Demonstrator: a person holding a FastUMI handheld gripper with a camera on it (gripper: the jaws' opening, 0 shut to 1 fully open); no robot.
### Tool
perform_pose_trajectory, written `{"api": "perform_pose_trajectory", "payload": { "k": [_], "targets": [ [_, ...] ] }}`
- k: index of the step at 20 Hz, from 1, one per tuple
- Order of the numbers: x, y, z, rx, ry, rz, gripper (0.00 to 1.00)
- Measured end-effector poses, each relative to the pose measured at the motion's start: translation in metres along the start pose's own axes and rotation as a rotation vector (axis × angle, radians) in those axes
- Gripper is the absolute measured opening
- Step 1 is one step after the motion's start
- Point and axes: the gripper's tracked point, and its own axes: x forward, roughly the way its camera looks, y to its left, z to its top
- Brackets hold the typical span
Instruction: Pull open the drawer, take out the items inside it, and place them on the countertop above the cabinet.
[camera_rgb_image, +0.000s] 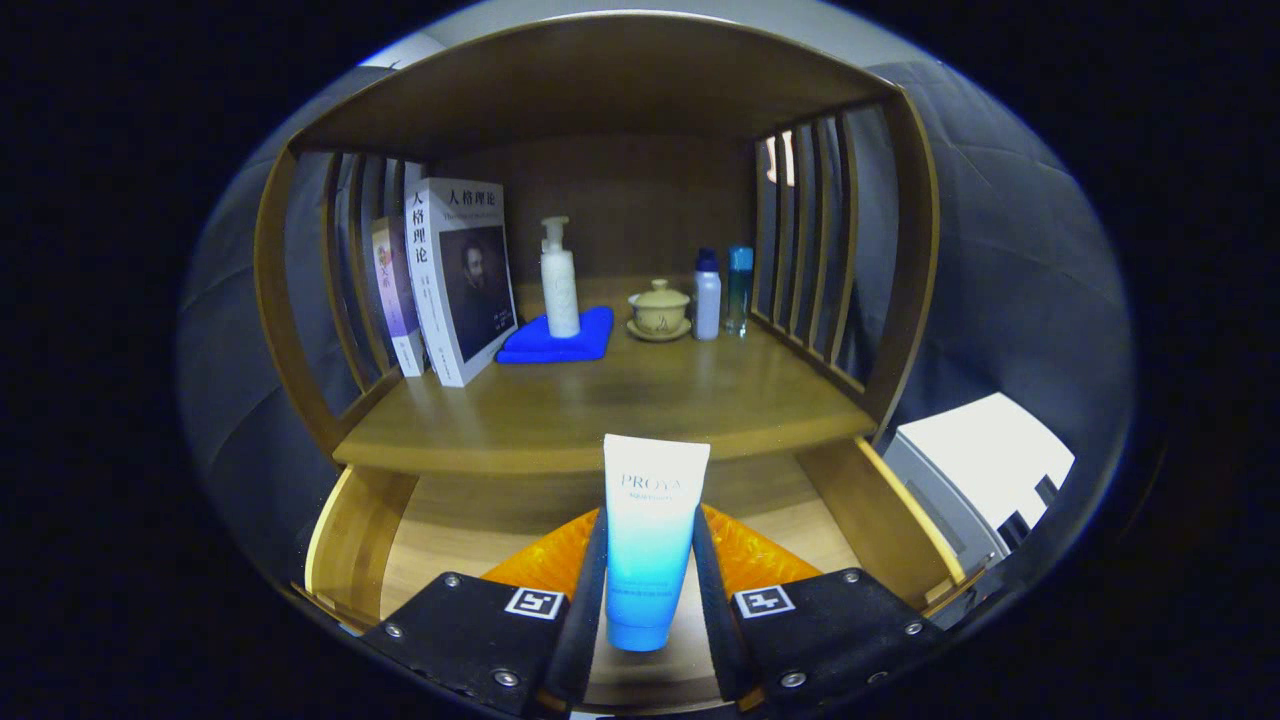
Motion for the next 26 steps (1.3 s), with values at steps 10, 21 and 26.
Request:
{"api": "perform_pose_trajectory", "payload": {
  "k": [10, 21, 26],
  "targets": [
    [0.092, 0.003, 0.056, -0.081, 0.027, 0.024, 0.48],
    [0.149, 0.013, 0.049, -0.115, 0.081, 0.120, 0.56],
    [0.122, 0.019, 0.067, -0.134, -0.051, 0.142, 0.94]
  ]
}}
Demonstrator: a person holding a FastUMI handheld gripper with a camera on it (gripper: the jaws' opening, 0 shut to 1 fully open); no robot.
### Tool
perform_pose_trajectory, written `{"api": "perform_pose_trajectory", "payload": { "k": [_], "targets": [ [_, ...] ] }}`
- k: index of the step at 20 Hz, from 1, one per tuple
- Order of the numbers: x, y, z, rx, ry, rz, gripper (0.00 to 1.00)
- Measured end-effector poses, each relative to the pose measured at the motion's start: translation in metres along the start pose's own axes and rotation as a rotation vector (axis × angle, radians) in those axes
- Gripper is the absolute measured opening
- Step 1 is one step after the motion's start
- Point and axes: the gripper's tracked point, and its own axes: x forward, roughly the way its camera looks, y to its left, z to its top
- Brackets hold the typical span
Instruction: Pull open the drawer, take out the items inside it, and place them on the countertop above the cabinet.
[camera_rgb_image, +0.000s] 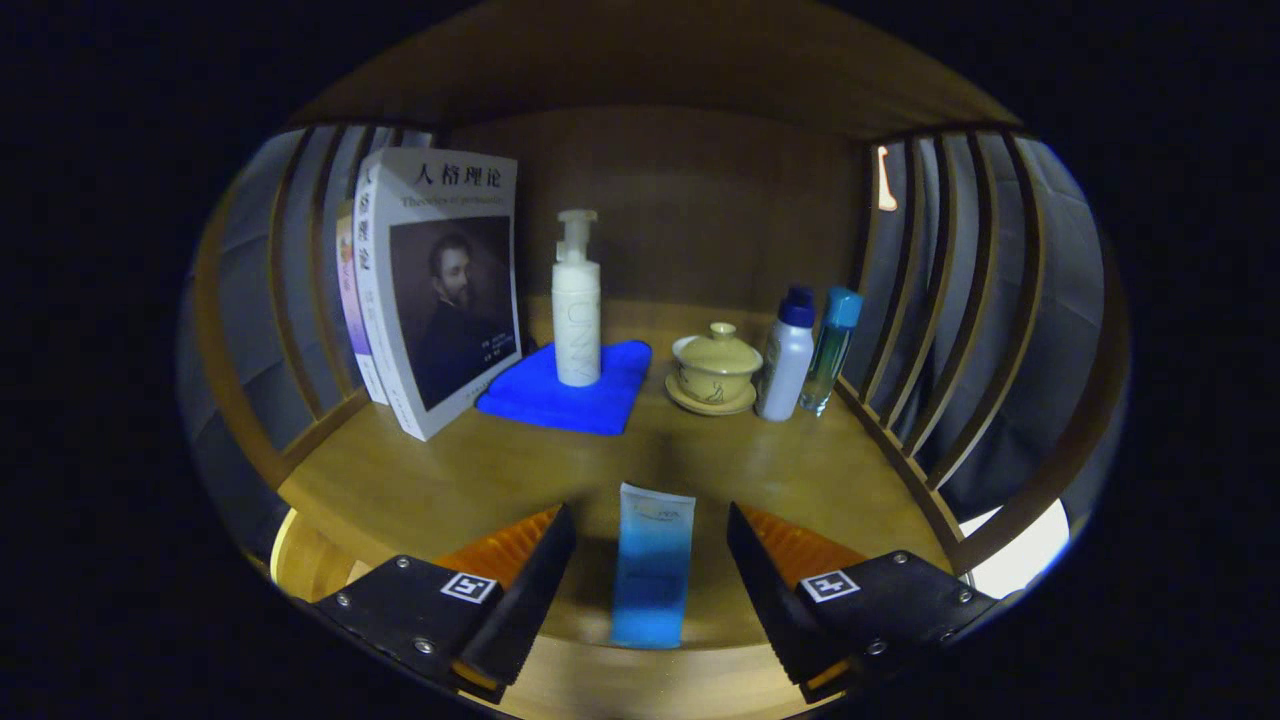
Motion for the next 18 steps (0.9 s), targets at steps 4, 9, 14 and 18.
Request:
{"api": "perform_pose_trajectory", "payload": {
  "k": [4, 9, 14, 18],
  "targets": [
    [-0.054, -0.003, 0.016, 0.056, -0.112, -0.044, 0.95],
    [-0.121, 0.009, 0.016, 0.064, -0.204, -0.058, 0.94],
    [-0.177, 0.032, 0.009, 0.058, -0.265, -0.041, 0.94],
    [-0.213, 0.038, -0.012, 0.040, -0.277, -0.055, 0.94]
  ]
}}
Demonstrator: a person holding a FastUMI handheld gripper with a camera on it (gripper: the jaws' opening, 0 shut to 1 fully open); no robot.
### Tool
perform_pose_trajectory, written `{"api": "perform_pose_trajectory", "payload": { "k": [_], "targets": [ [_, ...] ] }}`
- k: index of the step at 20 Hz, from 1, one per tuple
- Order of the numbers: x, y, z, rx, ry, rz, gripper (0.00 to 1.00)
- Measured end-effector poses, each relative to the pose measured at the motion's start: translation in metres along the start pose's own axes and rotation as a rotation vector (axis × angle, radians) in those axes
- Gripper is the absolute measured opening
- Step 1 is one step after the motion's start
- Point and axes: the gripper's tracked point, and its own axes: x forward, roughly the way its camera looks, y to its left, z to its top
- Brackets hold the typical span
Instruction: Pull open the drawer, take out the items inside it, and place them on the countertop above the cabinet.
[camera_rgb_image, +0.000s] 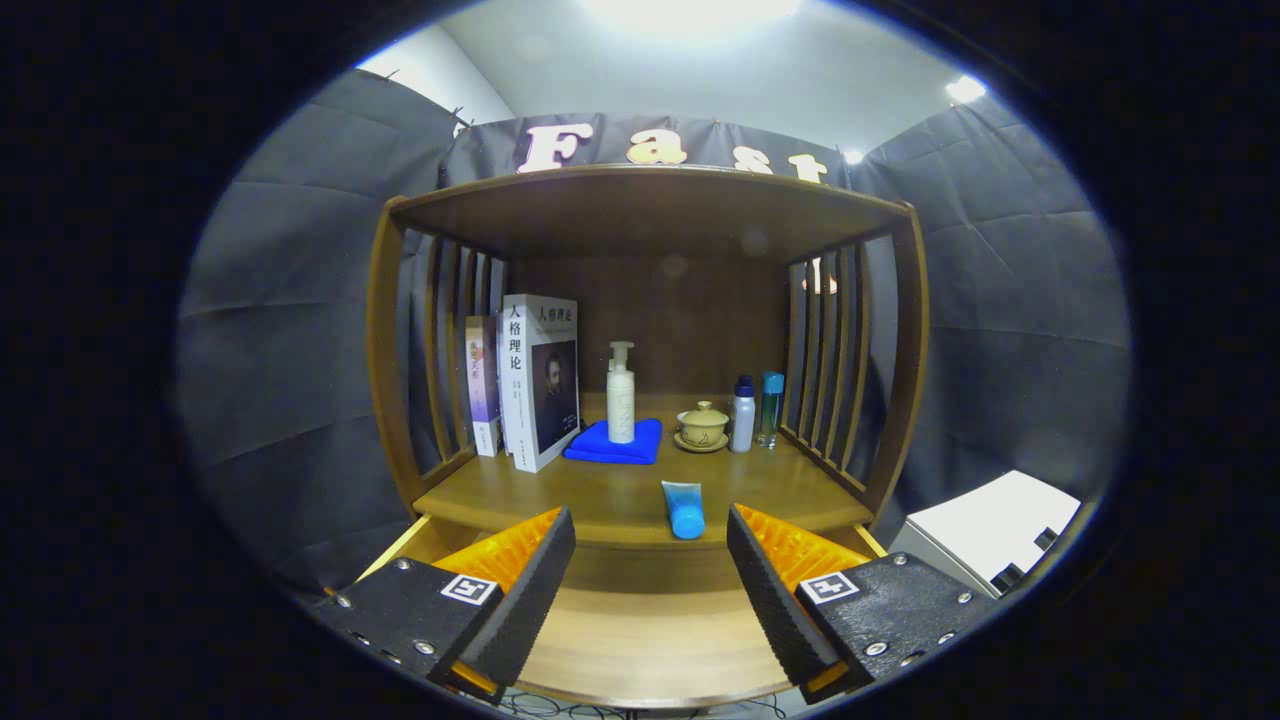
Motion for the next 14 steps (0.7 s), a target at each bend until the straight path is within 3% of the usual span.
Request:
{"api": "perform_pose_trajectory", "payload": {
  "k": [14],
  "targets": [
    [-0.073, 0.008, -0.130, 0.010, 0.213, -0.076, 0.95]
  ]
}}
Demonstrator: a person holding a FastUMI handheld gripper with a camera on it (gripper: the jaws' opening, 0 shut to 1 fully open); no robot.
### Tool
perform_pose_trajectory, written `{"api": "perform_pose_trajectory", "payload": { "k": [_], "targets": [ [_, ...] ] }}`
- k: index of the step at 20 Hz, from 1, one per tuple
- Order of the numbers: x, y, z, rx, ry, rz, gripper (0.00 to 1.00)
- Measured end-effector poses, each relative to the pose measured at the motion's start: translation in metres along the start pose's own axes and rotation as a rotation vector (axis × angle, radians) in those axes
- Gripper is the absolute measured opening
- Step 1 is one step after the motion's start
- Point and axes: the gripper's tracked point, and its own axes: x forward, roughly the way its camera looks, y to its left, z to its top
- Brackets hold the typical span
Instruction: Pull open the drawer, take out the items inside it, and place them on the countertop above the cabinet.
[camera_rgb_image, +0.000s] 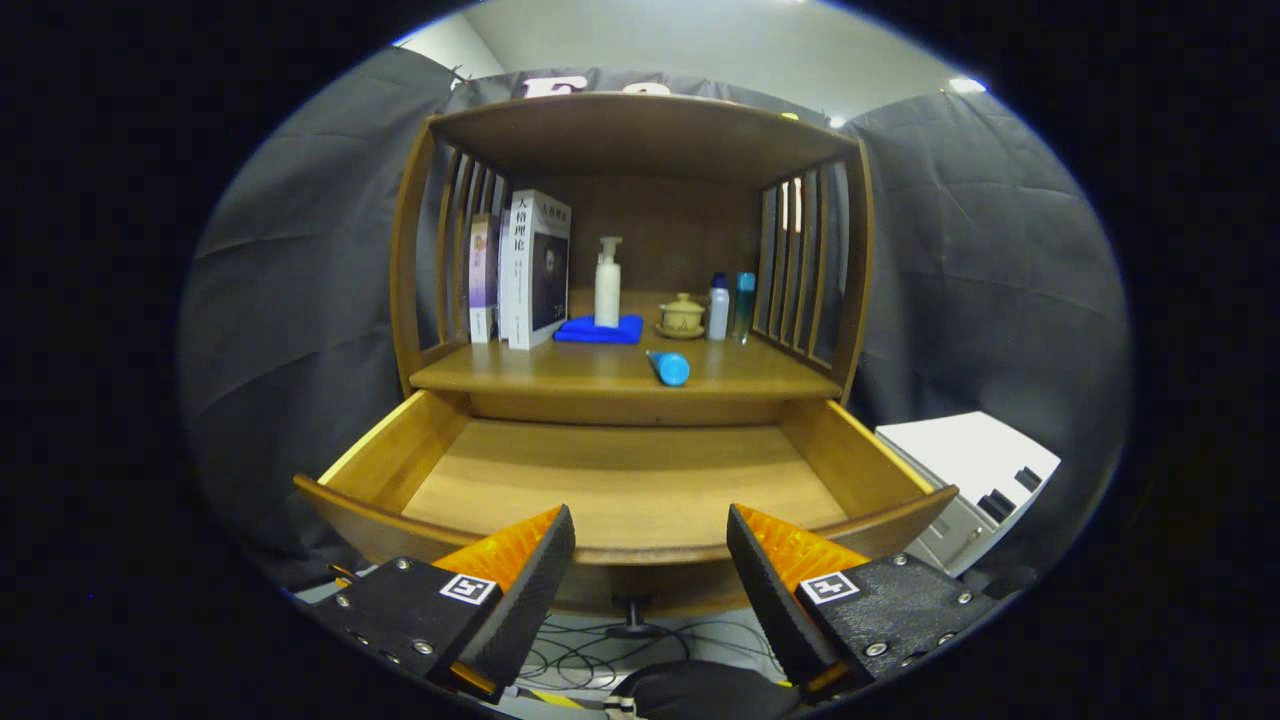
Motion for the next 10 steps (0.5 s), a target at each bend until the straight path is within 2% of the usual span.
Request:
{"api": "perform_pose_trajectory", "payload": {
  "k": [4, 10],
  "targets": [
    [-0.006, -0.008, -0.019, 0.047, 0.036, -0.024, 0.95],
    [0.001, -0.005, -0.043, 0.068, 0.072, 0.003, 0.95]
  ]
}}
